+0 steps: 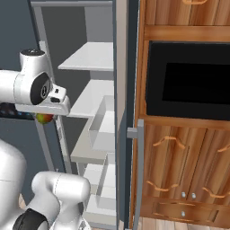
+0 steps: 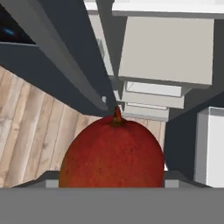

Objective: Pick up the tangerine and mango from the fridge and place one fruit on each plate on the dining counter.

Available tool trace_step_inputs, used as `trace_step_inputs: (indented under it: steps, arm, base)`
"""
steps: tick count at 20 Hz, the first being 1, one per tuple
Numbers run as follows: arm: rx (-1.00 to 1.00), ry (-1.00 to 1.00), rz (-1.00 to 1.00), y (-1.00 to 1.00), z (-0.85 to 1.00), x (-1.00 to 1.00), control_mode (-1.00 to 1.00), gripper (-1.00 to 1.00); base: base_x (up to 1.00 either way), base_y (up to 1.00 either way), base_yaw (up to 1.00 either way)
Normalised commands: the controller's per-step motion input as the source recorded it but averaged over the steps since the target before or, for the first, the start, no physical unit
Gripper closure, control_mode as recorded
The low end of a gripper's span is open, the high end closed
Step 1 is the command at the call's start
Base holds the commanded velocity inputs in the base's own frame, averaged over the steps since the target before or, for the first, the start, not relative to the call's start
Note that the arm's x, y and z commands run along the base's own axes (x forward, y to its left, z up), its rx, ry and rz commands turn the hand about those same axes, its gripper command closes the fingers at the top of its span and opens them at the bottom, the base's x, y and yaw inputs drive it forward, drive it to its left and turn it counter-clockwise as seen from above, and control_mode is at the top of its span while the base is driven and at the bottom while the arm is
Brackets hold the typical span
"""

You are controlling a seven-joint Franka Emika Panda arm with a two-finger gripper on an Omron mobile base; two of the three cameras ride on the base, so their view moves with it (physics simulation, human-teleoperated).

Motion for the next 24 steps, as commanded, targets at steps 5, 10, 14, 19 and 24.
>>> trace_step_inputs:
  steps: [5,10,14,19,24]
  arm:
    - [0.00,0.05,0.11,0.03,-0.09,-0.48,-1.00,1.00]
    - [-0.01,0.05,0.00,0.00,-0.31,-0.07,-1.00,1.00]
    - [-0.10,0.02,0.00,0.00,-0.22,-0.22,-1.00,1.00]
    - [-0.03,0.00,0.00,0.00,-0.02,-0.39,-1.00,1.00]
    - [0.00,0.00,0.00,0.00,0.00,0.00,-1.00,1.00]
  base:
    - [0.00,0.00,0.00]
    - [0.00,0.00,0.00]
    - [0.00,0.00,0.00]
    - [0.00,0.00,0.00]
    - [0.00,0.00,0.00]
